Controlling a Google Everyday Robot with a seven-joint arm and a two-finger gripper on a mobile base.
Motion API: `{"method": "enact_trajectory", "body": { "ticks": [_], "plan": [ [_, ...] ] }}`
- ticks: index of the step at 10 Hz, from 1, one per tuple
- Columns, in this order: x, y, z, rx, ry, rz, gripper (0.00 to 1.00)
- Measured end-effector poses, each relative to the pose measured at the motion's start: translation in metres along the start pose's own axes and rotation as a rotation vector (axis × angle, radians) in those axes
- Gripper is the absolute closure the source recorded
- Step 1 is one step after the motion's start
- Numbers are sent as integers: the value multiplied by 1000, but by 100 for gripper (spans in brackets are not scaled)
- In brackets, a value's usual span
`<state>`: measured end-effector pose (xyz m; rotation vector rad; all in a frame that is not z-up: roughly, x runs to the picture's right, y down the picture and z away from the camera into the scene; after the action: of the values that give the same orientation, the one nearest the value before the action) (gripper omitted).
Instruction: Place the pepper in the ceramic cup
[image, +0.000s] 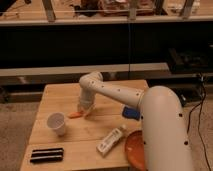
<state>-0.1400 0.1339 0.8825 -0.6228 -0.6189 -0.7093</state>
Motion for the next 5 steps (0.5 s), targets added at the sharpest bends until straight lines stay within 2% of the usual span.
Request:
{"method": "enact_trajectory", "body": {
  "ticks": [3, 5],
  "plan": [
    [0, 0, 0, 0, 0, 0, 61],
    [1, 1, 0, -1, 0, 1, 45]
  ]
}}
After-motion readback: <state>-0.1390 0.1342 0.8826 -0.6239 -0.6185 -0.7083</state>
